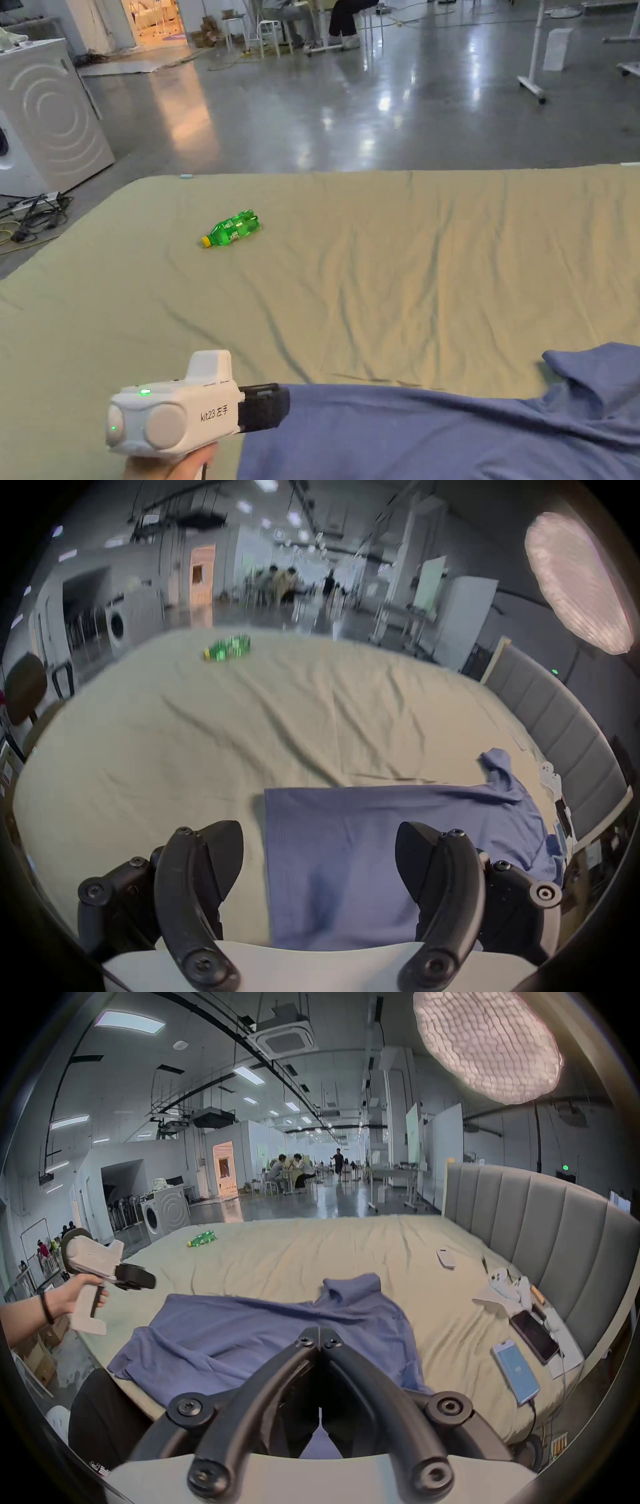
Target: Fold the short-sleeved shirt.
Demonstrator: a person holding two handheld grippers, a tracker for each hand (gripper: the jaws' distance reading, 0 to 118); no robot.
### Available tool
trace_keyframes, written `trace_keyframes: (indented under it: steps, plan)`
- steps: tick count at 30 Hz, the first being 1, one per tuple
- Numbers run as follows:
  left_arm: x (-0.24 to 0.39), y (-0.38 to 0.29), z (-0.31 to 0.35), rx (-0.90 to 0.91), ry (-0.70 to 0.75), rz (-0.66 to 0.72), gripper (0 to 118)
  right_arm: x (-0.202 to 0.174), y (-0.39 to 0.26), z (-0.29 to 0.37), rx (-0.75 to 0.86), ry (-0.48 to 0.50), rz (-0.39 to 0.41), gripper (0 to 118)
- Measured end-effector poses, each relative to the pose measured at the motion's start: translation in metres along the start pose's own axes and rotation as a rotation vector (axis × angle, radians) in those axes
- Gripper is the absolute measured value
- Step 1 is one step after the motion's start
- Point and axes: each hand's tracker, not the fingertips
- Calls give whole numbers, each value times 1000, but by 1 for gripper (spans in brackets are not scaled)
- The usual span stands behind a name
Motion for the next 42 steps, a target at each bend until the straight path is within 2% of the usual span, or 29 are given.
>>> trace_keyframes:
  steps: [2,4,6,9,12,14,15,19,21,23,24,25,28,30,33,36,38,39,42]
  plan:
    - [-8,10,-37,-109,25,63,91,2,-7,-2,-31,-16,3,0]
    - [-8,13,-61,-172,10,49,84,5,-15,3,-54,-44,44,0]
    - [-7,18,-75,-165,72,53,79,9,-21,8,-68,-68,50,0]
    - [-7,23,-91,-153,86,-9,73,20,-30,11,-108,-95,21,0]
    - [8,20,-88,-181,159,-56,53,29,-35,13,-135,-128,25,0]
    - [23,18,-81,-178,167,-135,17,36,-36,13,-139,-131,1,0]
    - [31,15,-81,-182,142,-165,12,41,-36,10,-143,-123,-20,0]
    - [51,8,-95,-224,205,-295,9,59,-23,-17,-156,-161,-32,3]
    - [56,5,-104,-250,217,-327,9,77,-3,-47,-164,-145,-48,5]
    - [53,14,-105,-264,205,-318,9,94,14,-84,-203,-99,-67,50]
    - [50,17,-105,-280,190,-295,9,111,18,-111,-220,-59,-61,68]
    - [48,18,-105,-286,178,-276,9,119,23,-133,-239,-44,-73,73]
    - [33,29,-116,-300,154,-229,8,147,40,-220,-353,-36,-149,72]
    - [30,31,-118,-304,146,-208,8,162,38,-273,-413,-61,-162,72]
    - [26,29,-116,-313,132,-215,8,176,20,-334,-484,-174,-102,72]
    - [31,27,-110,-310,116,-194,8,167,5,-357,-561,-179,-116,73]
    - [30,25,-109,-304,110,-182,8,157,7,-348,-501,-204,-14,70]
    - [27,27,-109,-299,109,-184,8,156,8,-342,-496,-192,-18,60]
    - [31,23,-108,-282,126,-212,8,153,10,-334,-497,-181,-7,10]
